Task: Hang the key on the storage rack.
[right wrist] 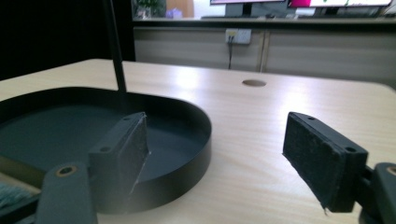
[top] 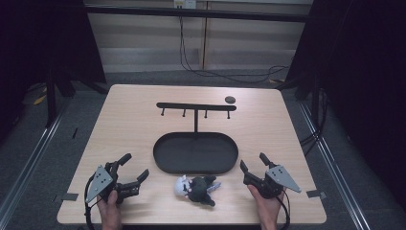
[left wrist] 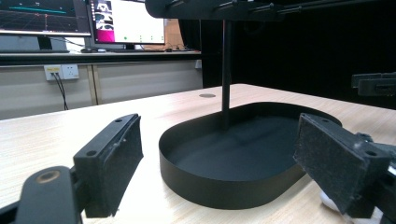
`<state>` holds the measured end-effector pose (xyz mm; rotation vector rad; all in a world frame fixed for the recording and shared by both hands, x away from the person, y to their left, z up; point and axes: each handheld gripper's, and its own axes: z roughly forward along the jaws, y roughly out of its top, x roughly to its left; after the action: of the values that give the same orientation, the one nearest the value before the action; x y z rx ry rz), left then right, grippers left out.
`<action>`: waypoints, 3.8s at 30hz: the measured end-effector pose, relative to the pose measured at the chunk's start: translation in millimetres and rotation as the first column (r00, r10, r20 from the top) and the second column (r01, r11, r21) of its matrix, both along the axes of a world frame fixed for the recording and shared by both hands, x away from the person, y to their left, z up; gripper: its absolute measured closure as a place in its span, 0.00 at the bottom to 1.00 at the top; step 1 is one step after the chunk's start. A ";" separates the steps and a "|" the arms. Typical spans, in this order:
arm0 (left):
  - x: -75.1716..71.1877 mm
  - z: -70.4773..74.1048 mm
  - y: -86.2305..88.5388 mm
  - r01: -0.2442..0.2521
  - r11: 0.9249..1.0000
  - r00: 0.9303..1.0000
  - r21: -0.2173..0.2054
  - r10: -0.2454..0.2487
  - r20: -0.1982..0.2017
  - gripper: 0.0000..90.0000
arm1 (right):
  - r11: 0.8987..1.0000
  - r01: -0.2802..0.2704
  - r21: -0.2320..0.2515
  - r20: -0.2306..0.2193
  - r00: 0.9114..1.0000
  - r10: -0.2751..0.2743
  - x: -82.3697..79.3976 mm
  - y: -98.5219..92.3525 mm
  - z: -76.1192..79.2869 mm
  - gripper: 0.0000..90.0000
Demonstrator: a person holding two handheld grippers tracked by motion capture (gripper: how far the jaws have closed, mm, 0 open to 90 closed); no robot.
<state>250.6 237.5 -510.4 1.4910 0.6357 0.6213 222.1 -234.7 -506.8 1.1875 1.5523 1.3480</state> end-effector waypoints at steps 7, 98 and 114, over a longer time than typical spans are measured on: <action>0.0 0.0 0.0 0.000 1.000 1.000 0.000 0.000 0.000 0.17 | 0.998 -0.060 -0.022 -0.039 0.997 0.059 -2.3 7.4 7.7 0.32; 0.0 0.0 0.0 0.001 1.000 1.000 -0.001 -0.001 0.000 0.17 | 0.480 -0.864 -0.150 -0.879 0.339 0.336 64.3 115.7 47.1 0.83; 0.0 0.0 0.6 0.002 1.000 1.000 0.007 -0.002 0.000 0.17 | 0.455 -0.865 -0.214 -0.884 0.369 0.287 68.7 124.0 43.0 0.68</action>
<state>250.6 238.1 -510.4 1.4978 0.6325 0.6229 290.9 -110.8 -463.7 0.6217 3.0639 0.4234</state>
